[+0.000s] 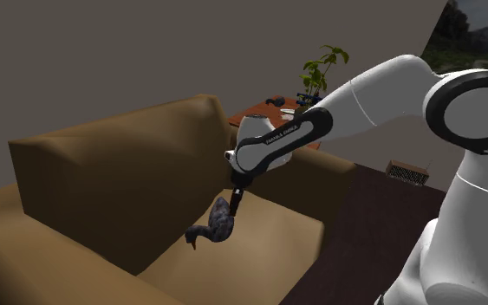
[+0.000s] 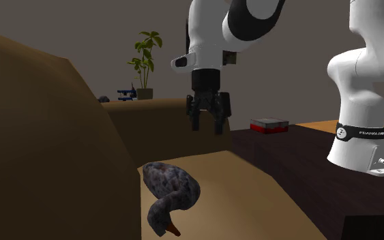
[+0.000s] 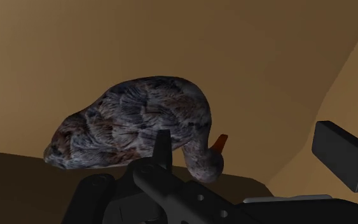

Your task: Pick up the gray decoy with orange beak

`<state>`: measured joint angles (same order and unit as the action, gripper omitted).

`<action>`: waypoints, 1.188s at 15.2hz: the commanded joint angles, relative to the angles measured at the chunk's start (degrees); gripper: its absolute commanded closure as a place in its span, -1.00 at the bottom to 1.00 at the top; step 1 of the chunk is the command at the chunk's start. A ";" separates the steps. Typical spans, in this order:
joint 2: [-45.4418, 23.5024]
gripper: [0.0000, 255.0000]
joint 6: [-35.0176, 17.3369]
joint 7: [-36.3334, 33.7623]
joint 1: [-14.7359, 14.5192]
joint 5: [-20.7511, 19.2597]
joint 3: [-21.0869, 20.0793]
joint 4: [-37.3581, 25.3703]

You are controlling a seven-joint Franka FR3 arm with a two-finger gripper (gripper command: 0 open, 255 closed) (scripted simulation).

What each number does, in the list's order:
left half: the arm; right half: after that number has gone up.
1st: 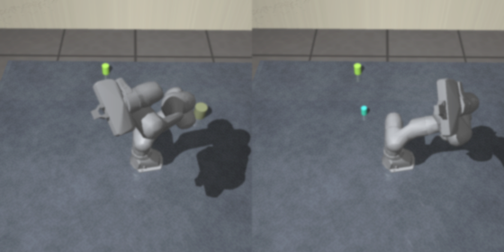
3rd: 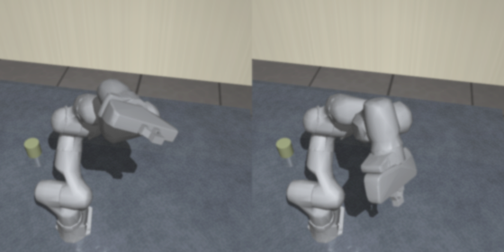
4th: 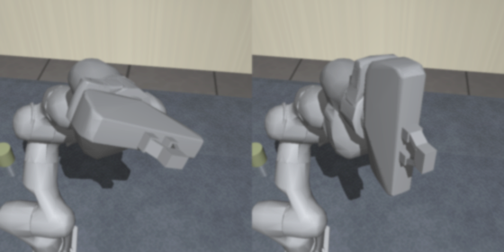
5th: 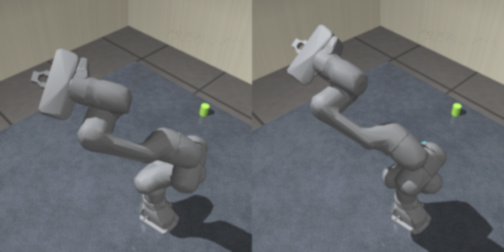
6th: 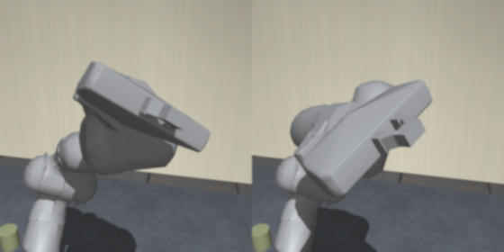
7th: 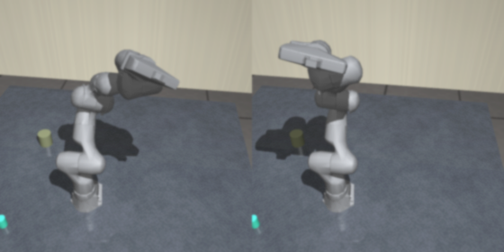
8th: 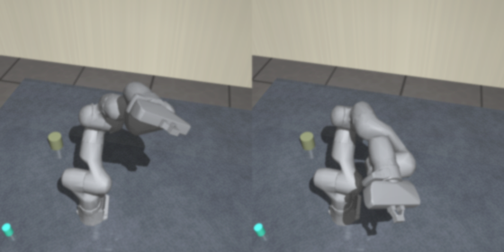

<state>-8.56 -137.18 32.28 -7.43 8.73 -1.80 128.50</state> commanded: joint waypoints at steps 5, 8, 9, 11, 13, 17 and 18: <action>-13.03 -1.00 -4.94 3.60 -0.77 -0.48 -1.27 -8.80; -19.55 -1.00 -6.51 5.00 -1.28 -1.15 -1.81 -14.12; -21.73 -1.00 -6.89 5.42 -1.48 -1.42 -1.98 -16.03; -26.10 -1.00 -7.44 6.22 -1.93 -2.02 -2.26 -20.08; -28.79 -1.00 -8.08 6.66 -2.18 -2.29 -2.37 -22.23; -31.33 -1.00 -9.95 6.90 -2.20 -2.24 -2.38 -22.90; -31.99 -1.00 -10.40 6.95 -2.21 -2.24 -2.38 -23.10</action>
<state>-39.78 -147.13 39.20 -9.61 6.50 -4.18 105.75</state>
